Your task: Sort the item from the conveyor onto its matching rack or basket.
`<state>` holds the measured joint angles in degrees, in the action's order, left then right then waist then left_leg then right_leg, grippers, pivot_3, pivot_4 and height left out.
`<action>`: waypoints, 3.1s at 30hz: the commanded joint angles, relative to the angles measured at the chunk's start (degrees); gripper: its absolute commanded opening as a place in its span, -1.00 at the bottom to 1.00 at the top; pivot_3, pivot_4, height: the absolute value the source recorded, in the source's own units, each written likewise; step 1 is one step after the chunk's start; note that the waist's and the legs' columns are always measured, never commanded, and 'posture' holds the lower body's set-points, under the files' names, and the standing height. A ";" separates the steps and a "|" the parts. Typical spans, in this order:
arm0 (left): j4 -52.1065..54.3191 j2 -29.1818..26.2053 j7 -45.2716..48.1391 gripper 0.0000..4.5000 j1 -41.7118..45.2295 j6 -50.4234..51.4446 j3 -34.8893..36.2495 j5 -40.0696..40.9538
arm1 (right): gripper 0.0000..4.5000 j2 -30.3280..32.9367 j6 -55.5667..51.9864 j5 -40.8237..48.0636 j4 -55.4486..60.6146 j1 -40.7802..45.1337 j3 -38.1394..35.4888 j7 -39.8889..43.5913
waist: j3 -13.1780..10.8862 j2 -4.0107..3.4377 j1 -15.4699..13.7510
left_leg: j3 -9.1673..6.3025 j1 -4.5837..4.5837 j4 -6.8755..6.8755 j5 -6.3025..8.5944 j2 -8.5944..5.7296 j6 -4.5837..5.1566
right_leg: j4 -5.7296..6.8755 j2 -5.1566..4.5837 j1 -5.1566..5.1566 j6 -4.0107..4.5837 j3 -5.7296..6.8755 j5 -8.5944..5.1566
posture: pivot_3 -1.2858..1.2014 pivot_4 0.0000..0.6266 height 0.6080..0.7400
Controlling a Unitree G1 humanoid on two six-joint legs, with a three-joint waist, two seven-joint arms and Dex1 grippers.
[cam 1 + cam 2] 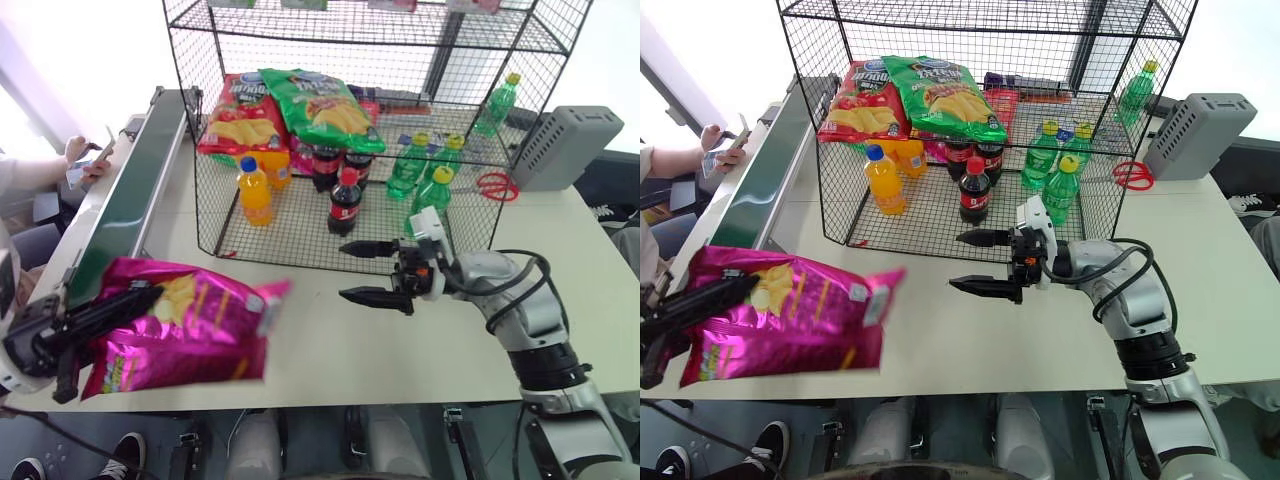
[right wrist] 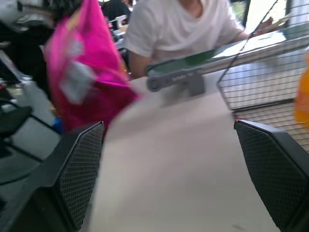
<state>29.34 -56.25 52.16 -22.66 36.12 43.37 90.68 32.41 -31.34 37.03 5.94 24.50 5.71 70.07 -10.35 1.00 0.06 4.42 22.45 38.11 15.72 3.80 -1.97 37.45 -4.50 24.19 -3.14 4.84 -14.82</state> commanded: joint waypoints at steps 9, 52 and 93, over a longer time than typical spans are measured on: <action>-3.29 3.96 -3.55 -0.94 24.84 7.96 -18.40 7.71 | 1.00 3.26 -12.70 11.47 0.18 -1.88 -10.61 -2.09 | 0.00 0.01 0.51 | 0.07 0.07 -0.04 0.00 -0.04 0.00 | 0.00 0.05 0.08 -0.19 -0.08 0.10 | 0.03 -0.52 1.00; -14.13 20.51 -7.16 -1.00 49.51 7.06 -24.89 -13.96 | -0.89 -6.22 -17.42 23.73 8.81 -1.24 -9.20 -13.72 | -0.01 0.10 0.54 | 0.03 0.10 -0.04 -0.01 -0.07 0.01 | -0.05 0.08 0.06 -0.23 -0.13 0.11 | 0.03 -0.52 1.00; -17.07 19.42 4.53 1.00 44.09 -10.38 -28.24 -43.22 | -0.89 16.98 60.74 -64.66 -18.79 6.86 -13.85 -51.28 | -0.11 0.05 0.86 | 0.15 0.53 -0.03 -0.24 -0.07 -0.38 | -0.22 0.02 0.44 -0.38 -0.13 0.18 | 0.03 -0.52 1.00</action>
<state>10.29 -36.84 56.29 21.33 27.20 14.22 47.82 48.38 29.96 -24.91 -13.28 29.61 -8.48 21.40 -10.46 1.04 0.92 4.57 22.97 38.07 15.48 3.74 -2.36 37.24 -4.48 24.63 -3.52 4.70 -14.64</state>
